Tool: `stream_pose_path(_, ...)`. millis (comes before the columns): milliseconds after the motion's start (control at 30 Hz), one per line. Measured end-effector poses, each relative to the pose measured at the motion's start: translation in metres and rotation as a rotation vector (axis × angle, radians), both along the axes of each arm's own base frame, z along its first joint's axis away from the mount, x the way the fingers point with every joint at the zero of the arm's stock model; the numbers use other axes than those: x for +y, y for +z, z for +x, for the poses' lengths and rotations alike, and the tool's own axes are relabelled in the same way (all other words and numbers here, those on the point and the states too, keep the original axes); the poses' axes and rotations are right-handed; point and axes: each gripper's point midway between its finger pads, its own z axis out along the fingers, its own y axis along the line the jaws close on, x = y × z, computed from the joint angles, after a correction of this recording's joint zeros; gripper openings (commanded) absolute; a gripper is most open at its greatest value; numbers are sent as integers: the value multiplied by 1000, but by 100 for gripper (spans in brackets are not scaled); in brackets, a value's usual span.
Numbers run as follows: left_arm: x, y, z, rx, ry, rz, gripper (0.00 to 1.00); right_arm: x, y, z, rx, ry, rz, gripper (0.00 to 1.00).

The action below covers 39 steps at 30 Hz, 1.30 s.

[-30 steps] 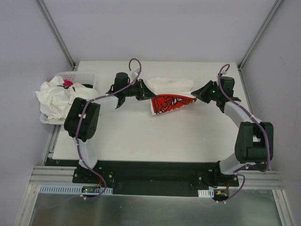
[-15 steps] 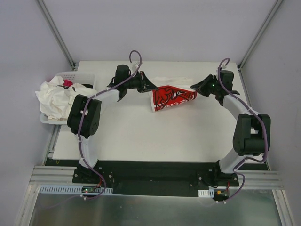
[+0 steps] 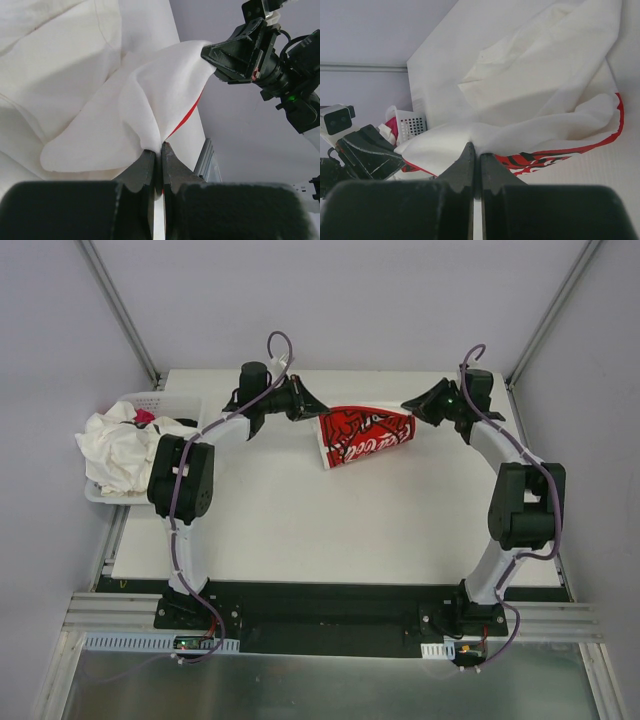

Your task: Fold and stack the t-shirts

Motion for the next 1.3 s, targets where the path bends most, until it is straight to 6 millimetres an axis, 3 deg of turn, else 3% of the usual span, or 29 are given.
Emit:
stream_pose_path(200, 4, 22, 20, -48, 5, -19, 0, 5, 11, 18, -20, 8, 5, 1)
stream_pose_path(333, 5, 25, 26, -54, 10, -22, 0, 7, 14, 32, -28, 12, 6, 1)
stream_pose_path(600, 3, 9, 37, -21, 11, -21, 0, 9, 4, 52, -5, 13, 6, 1)
stream_pose_path(933, 13, -9, 64, 33, 46, -39, 0, 16, -11, 82, 25, 24, 33, 1)
stream_pose_path(1300, 20, 22, 83, -25, 53, -66, 0, 21, 18, 105, -37, 36, 42, 1)
